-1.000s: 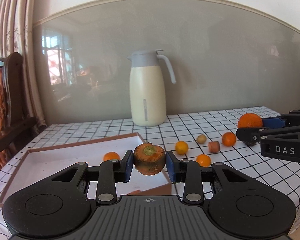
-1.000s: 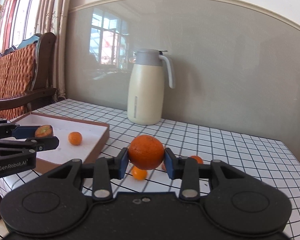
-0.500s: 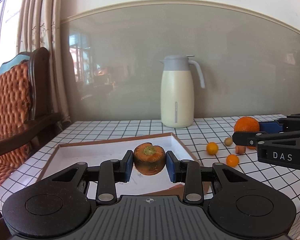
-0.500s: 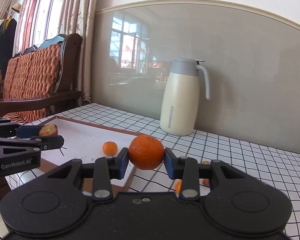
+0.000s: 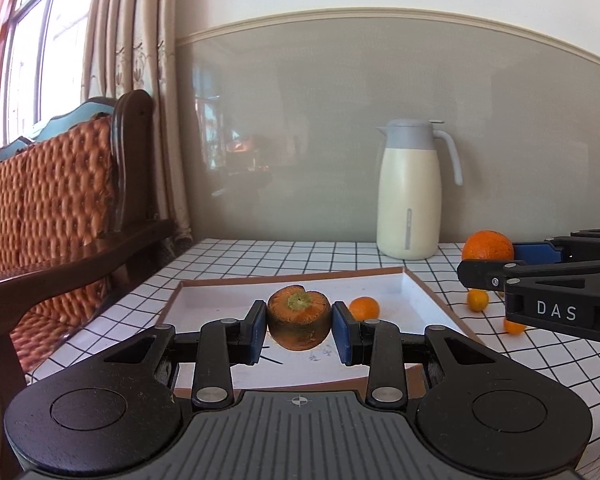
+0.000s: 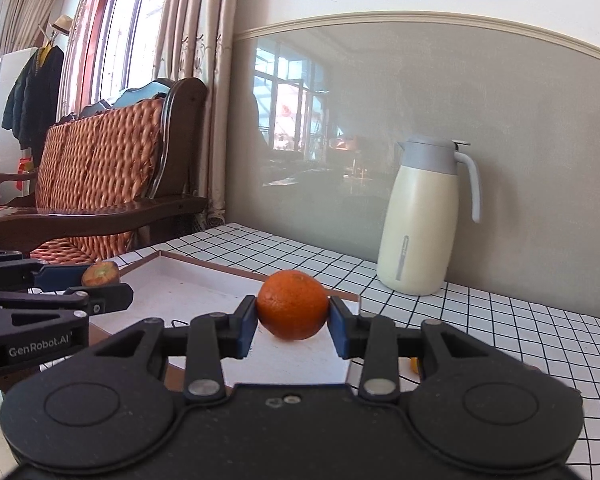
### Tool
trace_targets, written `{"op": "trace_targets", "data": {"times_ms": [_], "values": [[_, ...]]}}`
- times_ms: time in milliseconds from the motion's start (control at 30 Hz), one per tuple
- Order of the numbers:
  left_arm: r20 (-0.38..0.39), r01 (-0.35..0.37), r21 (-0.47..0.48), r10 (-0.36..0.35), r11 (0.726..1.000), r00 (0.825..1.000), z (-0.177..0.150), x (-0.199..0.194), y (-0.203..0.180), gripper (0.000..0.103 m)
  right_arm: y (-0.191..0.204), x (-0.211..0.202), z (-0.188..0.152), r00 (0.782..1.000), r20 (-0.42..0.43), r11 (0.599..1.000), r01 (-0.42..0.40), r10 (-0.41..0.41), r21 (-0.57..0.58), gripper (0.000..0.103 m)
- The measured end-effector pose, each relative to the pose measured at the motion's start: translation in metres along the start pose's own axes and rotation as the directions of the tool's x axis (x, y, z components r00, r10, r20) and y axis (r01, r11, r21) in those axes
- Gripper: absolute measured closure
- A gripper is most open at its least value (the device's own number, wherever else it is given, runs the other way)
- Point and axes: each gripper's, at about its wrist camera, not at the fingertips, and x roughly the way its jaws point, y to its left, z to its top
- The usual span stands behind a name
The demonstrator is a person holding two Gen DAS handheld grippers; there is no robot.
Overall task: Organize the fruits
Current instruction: 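Carry the held fruits over the cardboard tray with both tools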
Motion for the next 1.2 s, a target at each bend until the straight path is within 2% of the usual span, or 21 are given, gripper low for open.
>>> {"op": "trace_targets", "data": {"times_ms": [567,1200], "values": [[-0.019,-0.064,-0.032,0.063,0.997,0.998,-0.005,0.013,0.027,0.068,0.023,0.021,0.008,0.999,0.011,0.999,-0.045,0.045,-0.013,0.074],[-0.045,-0.119,-0.071,0.116,0.99,0.992,0.004,0.05,0.054,0.068,0.031,0.06,0.018,0.998,-0.017,0.997,-0.065,0.064,-0.044,0.074]]}}
